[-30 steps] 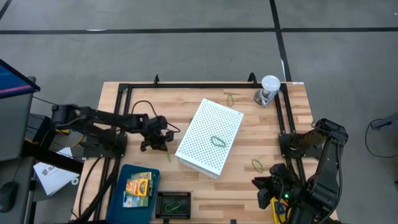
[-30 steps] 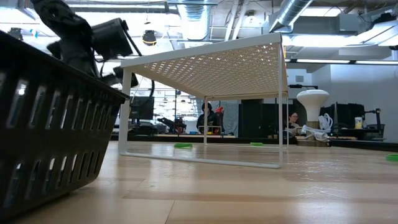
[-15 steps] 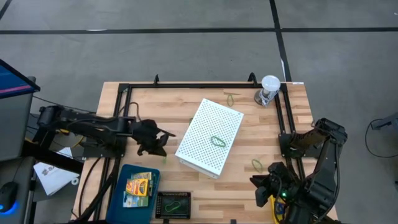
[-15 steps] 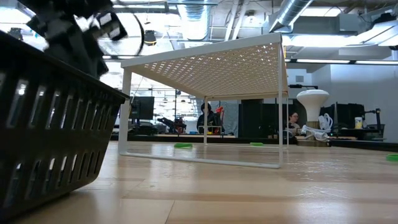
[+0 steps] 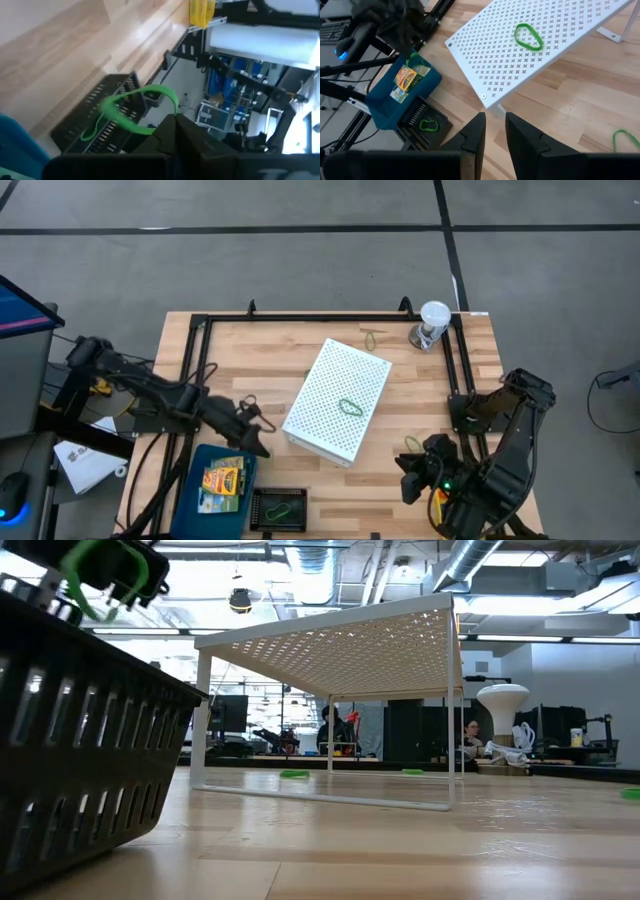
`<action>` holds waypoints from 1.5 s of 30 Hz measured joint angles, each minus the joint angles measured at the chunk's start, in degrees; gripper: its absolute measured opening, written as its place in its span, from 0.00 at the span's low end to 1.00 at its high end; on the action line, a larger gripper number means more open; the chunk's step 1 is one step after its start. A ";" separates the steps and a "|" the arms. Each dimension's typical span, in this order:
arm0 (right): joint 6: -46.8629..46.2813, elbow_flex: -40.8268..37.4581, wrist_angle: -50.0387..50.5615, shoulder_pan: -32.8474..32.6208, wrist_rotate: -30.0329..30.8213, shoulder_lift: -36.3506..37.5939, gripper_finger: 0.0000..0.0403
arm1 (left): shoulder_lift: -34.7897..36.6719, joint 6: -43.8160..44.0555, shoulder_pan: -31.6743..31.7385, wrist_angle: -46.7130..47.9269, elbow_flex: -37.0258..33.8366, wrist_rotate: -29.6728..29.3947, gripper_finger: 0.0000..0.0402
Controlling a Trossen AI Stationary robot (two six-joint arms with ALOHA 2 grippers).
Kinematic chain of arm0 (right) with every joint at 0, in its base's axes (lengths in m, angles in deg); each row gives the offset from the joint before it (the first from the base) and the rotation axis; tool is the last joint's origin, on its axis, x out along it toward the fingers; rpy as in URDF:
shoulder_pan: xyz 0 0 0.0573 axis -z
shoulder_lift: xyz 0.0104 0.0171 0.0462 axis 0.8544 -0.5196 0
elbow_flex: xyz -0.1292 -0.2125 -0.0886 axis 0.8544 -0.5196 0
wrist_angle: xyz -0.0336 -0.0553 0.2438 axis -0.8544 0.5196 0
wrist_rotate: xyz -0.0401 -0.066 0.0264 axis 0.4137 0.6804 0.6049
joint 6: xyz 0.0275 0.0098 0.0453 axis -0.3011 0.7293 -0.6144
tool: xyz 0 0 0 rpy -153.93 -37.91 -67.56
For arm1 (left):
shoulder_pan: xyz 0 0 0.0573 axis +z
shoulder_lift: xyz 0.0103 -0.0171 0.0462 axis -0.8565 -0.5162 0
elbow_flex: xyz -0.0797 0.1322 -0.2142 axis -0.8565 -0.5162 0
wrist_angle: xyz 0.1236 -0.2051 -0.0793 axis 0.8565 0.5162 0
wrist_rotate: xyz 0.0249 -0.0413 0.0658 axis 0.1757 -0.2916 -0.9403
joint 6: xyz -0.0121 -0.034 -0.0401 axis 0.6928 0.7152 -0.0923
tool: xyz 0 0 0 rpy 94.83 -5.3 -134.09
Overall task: Pick & Place Office Desk Supplies
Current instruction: Put the green rubber band into the black bin, then adjust the blue bin
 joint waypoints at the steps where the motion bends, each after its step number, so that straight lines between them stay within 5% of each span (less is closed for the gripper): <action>1: 0.00 0.00 -0.02 0.00 0.02 0.00 0.18 | -0.43 -0.02 -1.20 -0.28 0.02 -1.31 0.00; 8: 0.00 0.00 -0.02 0.68 0.02 0.00 0.18 | -4.94 -4.65 -10.24 -4.95 2.42 -8.30 0.00; 20: 0.52 0.00 -0.70 1.47 -0.06 0.00 0.18 | -23.71 -17.75 -14.11 0.37 16.26 -4.87 0.00; 29: 0.42 0.00 -2.25 1.46 -0.50 0.00 0.18 | -27.28 -20.95 -15.43 0.37 16.87 -3.67 0.01; 45: -0.03 0.00 -3.26 1.42 -0.66 0.00 0.18 | -26.09 -26.97 -15.10 3.31 16.90 -3.66 0.44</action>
